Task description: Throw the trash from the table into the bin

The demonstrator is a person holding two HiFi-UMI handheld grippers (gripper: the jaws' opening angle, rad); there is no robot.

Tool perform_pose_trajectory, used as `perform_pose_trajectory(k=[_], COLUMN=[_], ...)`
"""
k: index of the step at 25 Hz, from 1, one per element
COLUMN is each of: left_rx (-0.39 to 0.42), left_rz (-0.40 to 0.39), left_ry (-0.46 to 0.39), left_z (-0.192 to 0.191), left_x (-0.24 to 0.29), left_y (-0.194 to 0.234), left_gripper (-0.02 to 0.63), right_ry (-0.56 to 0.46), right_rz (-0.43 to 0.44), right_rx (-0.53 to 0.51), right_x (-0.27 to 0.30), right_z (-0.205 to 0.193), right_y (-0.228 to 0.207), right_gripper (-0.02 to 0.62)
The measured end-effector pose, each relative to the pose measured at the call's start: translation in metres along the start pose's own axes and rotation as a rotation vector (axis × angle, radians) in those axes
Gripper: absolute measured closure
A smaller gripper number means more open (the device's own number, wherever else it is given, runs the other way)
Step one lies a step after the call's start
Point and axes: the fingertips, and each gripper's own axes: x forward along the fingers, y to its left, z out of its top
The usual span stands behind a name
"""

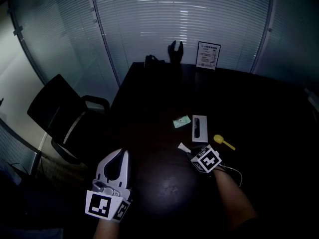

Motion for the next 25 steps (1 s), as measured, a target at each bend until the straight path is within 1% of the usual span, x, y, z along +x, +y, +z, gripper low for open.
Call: perform_pose_trajectory(k=[3, 5, 8, 11, 14, 17, 20, 25], left_rx=[-0.002, -0.002, -0.001, -0.001, -0.001, -0.002, -0.004, -0.005], left_rz=[-0.007, -0.009, -0.002, 0.001, -0.007, -0.019, -0.034, -0.053], left_ry=[-0.005, -0.006, -0.01, -0.016, -0.027, -0.036, -0.045, -0.057], left_z=[0.004, 0.005, 0.005, 0.007, 0.013, 0.018, 0.023, 0.028], left_x=[-0.001, -0.002, -0.005, -0.006, -0.007, -0.007, -0.006, -0.01], left_y=[-0.004, -0.006, -0.006, -0.01, -0.017, -0.027, -0.038, -0.062], left_gripper=[0.606, 0.606, 0.606, 0.606, 0.606, 0.606, 0.606, 0.606], right_ry=[-0.015, -0.048, -0.123, -0.202, -0.298, -0.422, -0.544, -0.677], right_rz=[-0.04, -0.063, -0.111, -0.177, -0.274, -0.384, -0.48, -0.607], right_rx=[0.007, 0.028, 0.066, 0.103, 0.11, 0.115, 0.097, 0.051], right_x=[-0.005, -0.011, -0.024, -0.05, -0.088, -0.14, -0.194, -0.271], right_z=[0.001, -0.001, 0.001, 0.013, 0.029, 0.051, 0.071, 0.079], right_y=[0.002, 0.003, -0.001, -0.01, -0.02, -0.024, -0.022, -0.012], right_gripper=[0.515, 0.515, 0.515, 0.515, 0.515, 0.515, 0.515, 0.515])
